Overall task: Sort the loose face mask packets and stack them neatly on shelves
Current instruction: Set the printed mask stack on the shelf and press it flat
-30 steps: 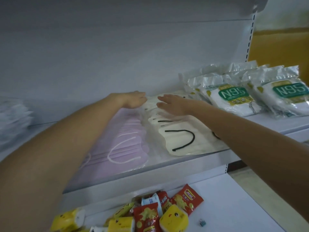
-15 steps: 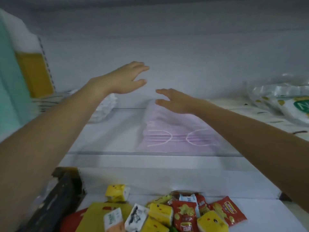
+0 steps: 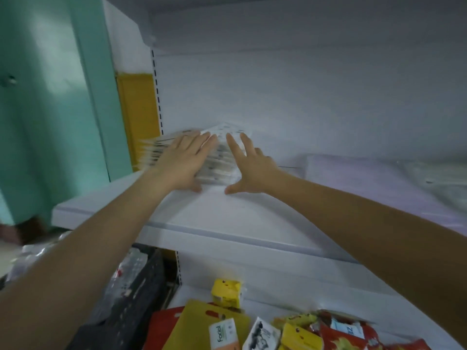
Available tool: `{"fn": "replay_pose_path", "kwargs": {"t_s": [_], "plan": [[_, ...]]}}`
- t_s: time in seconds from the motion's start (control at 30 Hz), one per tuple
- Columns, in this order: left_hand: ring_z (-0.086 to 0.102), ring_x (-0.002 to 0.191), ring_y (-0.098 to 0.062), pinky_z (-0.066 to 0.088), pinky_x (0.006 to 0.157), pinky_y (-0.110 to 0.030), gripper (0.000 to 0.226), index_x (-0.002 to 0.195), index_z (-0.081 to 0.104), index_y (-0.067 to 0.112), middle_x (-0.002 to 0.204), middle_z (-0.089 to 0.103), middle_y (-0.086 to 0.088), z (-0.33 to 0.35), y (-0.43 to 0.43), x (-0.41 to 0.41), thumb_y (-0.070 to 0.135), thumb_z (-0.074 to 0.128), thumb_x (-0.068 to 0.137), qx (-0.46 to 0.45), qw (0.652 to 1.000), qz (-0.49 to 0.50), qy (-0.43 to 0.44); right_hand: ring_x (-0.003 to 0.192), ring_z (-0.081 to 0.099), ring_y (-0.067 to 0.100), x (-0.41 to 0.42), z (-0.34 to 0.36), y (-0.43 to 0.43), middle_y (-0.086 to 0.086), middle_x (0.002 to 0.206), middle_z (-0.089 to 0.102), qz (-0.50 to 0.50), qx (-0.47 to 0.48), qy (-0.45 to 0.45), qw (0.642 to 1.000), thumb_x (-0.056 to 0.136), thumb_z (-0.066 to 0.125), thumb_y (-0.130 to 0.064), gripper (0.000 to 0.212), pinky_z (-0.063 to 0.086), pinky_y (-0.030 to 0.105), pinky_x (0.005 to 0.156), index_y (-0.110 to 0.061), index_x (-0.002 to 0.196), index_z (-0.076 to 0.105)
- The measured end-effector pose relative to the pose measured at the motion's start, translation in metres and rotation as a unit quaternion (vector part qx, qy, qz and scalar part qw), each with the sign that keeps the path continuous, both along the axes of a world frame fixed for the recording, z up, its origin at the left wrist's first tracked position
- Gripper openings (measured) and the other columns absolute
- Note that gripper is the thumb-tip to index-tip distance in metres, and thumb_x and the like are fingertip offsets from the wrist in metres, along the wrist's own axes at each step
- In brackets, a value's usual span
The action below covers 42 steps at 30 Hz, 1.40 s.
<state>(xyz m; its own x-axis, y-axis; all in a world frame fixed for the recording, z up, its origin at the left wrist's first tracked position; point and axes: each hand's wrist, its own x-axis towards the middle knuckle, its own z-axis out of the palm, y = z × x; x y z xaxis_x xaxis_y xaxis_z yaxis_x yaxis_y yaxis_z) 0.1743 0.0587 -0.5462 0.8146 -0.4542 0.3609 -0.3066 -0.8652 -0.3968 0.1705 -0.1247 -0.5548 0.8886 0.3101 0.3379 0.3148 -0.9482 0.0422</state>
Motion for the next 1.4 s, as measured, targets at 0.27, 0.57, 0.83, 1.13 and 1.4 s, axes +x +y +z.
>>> {"fn": "replay_pose_path", "kwargs": {"t_s": [0.27,0.57,0.83,1.13,1.4], "plan": [[-0.006,0.146,-0.03,-0.005,0.116,-0.046,0.115,0.147,-0.015,0.004,0.157,-0.008,-0.014,-0.005,-0.015,0.019,0.05,0.066,0.081,0.059,0.995,0.039,-0.076,0.123,0.041,0.035,0.027,-0.012,0.017,0.014,0.155,-0.01,-0.063,-0.078,-0.111,0.989,0.074,0.068,-0.056,0.122,0.043,0.042,0.089,-0.018,0.145,-0.022],[0.005,0.146,-0.031,-0.007,0.115,-0.05,0.114,0.147,-0.015,0.002,0.155,0.012,-0.015,-0.001,-0.037,0.026,0.049,0.066,0.08,0.065,0.991,0.025,-0.115,0.111,0.05,0.033,0.033,-0.003,-0.011,0.009,0.153,0.008,-0.051,-0.074,-0.133,0.987,0.08,0.064,-0.042,0.096,0.044,0.037,0.077,-0.029,0.148,-0.003],[0.034,0.128,-0.043,0.027,0.107,-0.051,0.105,0.148,-0.016,0.007,0.146,0.022,-0.021,-0.007,-0.075,0.028,0.026,0.064,0.083,0.018,0.995,0.016,-0.1,0.106,0.055,0.034,0.03,-0.001,-0.04,0.008,0.151,0.013,-0.067,-0.05,-0.113,0.99,0.081,0.064,-0.04,0.094,0.04,0.035,0.069,-0.028,0.149,0.0],[0.063,0.085,-0.014,0.048,0.051,-0.022,0.067,0.148,0.029,0.02,0.121,0.061,-0.004,-0.013,-0.075,0.029,0.013,0.045,0.084,-0.012,0.986,0.035,-0.161,0.095,0.057,0.027,0.026,0.004,-0.027,0.013,0.115,0.049,-0.162,0.444,0.163,0.866,0.083,0.069,-0.031,0.104,0.05,0.034,0.078,-0.011,0.148,-0.009],[0.033,0.124,-0.04,0.047,0.079,-0.043,0.094,0.15,-0.01,0.011,0.146,0.018,-0.02,-0.015,-0.07,0.041,0.015,0.059,0.087,-0.19,0.98,-0.034,-0.05,0.092,0.06,0.027,0.025,0.001,-0.017,0.005,0.095,0.047,-0.085,0.648,0.254,0.713,0.087,0.063,-0.025,0.052,0.054,0.032,0.07,-0.01,0.129,0.036]]}}
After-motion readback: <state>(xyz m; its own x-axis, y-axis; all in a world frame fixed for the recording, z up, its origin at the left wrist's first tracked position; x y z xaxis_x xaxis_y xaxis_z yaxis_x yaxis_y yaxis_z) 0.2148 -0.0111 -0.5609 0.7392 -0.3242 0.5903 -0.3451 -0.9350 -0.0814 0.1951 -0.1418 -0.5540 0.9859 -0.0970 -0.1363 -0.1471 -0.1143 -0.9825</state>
